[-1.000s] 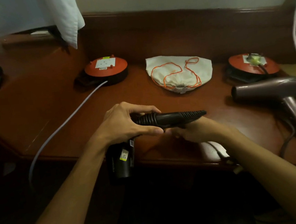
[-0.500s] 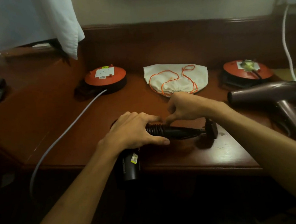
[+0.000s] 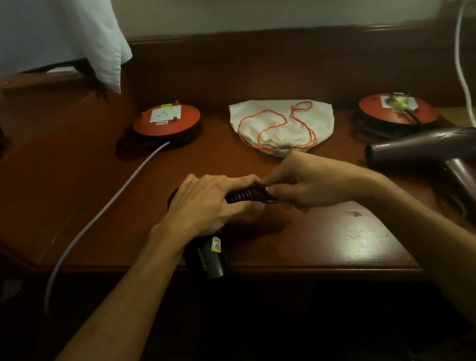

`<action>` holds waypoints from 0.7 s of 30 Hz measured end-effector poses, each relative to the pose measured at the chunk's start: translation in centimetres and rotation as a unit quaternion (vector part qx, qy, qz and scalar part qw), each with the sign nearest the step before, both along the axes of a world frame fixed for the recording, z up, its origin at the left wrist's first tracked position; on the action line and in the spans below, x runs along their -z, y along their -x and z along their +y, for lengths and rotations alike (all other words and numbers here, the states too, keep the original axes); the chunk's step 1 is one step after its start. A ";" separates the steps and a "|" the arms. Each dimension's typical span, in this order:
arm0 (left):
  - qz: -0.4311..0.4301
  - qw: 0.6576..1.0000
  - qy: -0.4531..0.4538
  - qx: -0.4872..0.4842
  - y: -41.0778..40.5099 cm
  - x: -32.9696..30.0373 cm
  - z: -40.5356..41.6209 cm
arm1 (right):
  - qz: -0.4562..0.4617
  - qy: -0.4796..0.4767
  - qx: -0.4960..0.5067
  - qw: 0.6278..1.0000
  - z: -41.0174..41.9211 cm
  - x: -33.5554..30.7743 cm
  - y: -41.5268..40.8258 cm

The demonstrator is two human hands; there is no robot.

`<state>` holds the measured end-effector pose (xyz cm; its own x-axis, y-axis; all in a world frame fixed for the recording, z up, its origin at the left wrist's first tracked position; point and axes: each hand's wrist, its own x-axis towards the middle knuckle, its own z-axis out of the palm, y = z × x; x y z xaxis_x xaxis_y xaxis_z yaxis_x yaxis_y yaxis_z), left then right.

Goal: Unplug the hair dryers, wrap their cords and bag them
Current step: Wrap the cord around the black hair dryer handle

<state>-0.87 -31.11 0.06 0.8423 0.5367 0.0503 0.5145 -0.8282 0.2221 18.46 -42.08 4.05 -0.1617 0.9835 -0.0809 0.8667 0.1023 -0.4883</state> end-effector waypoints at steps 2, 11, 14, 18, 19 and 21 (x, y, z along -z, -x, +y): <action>-0.006 1.000 -0.005 -0.002 -0.2 -0.1 -0.1 | -0.054 -0.030 0.026 0.998 -0.6 0.8 0.3; -0.008 0.999 -0.024 -0.022 -1.1 0.4 -0.5 | -0.165 -0.071 0.148 0.973 -0.6 0.1 1.0; -0.032 0.999 -0.010 -0.032 -1.0 0.3 -0.2 | -0.113 -0.072 0.107 0.985 -1.3 0.5 1.7; -0.108 0.989 0.074 -0.074 -0.2 -0.1 0.6 | 0.013 -0.097 0.038 0.994 -2.4 2.3 1.8; -0.119 0.985 0.088 -0.083 0.0 -0.1 0.7 | 0.029 -0.106 0.031 0.994 -2.6 2.7 1.5; -0.151 0.976 0.123 -0.102 0.4 0.0 0.8 | 0.045 -0.118 0.021 0.992 -2.7 3.6 1.5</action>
<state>-1.25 -30.29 0.05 0.6833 0.7187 0.1290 0.5431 -0.6183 0.5680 16.96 -44.82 0.46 -0.1165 0.9795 0.1644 0.8263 0.1874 -0.5311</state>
